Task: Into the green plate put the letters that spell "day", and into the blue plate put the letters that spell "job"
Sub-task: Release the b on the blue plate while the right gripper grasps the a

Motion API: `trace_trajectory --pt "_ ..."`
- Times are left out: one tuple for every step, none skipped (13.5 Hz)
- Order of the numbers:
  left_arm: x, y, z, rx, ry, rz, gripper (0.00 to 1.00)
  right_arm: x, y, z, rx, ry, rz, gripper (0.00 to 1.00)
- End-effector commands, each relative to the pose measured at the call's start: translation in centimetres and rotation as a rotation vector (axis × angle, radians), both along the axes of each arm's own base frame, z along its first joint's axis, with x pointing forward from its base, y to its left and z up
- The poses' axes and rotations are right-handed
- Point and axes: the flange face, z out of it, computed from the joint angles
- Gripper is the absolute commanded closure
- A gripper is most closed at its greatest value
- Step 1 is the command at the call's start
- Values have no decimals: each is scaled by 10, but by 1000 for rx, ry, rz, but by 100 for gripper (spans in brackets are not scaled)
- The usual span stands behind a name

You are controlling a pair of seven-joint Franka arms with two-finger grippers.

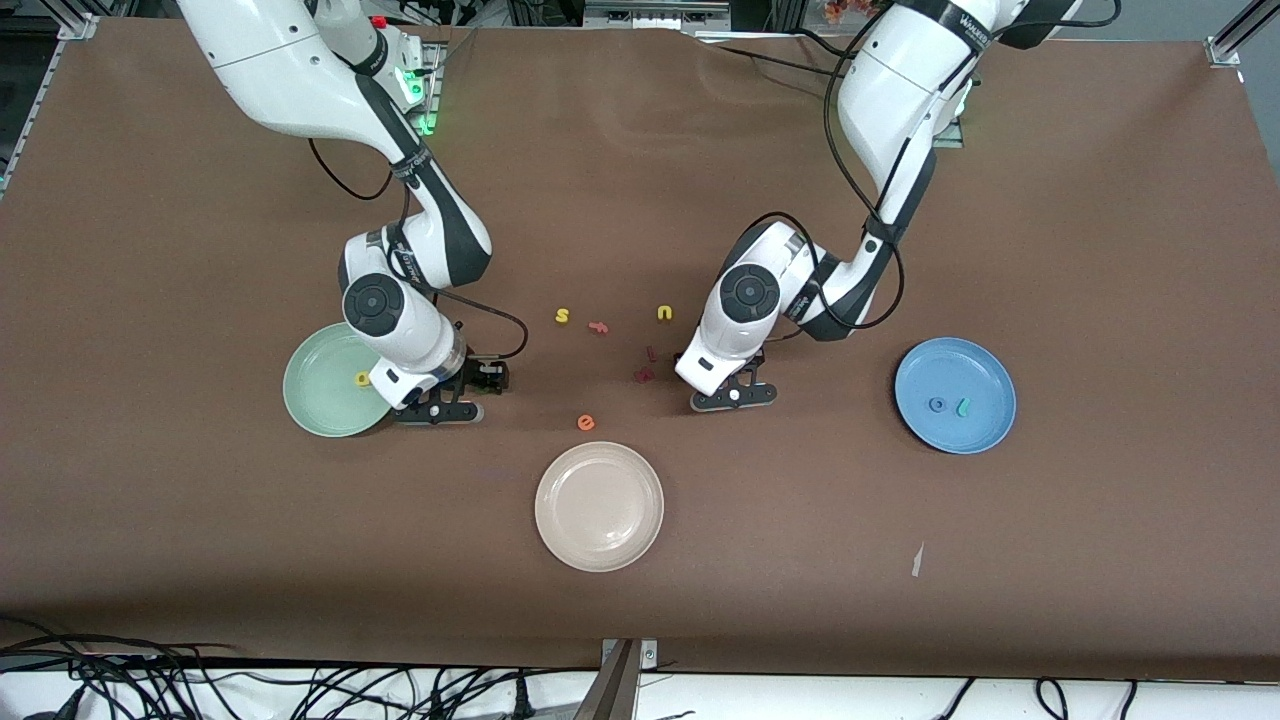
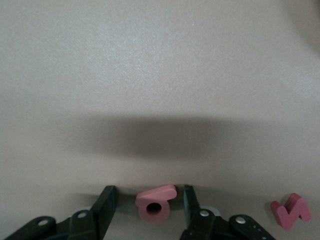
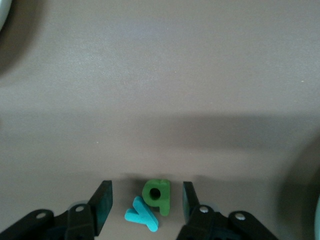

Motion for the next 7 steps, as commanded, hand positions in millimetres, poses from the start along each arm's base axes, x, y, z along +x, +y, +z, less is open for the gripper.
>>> trace_trajectory --pt "2 -5 -2 19 -14 -3 63 1 1 -3 -5 3 -6 39" --pt "2 -5 -3 22 -13 -5 70 1 0 -4 -6 5 -8 39" --pt "2 -5 -3 22 -13 -5 74 1 0 -4 -7 4 -5 39" --pt "2 -5 -3 22 -13 -5 77 0 0 -6 -8 7 -7 39" --pt "2 -5 -3 22 -13 -5 80 -2 -1 -8 -10 11 -5 39" --pt "2 -5 -3 23 -14 -6 81 -3 -1 -10 -11 14 -7 39" --pt "2 -4 -2 23 -14 -8 82 -5 -2 -13 -13 19 -7 39"
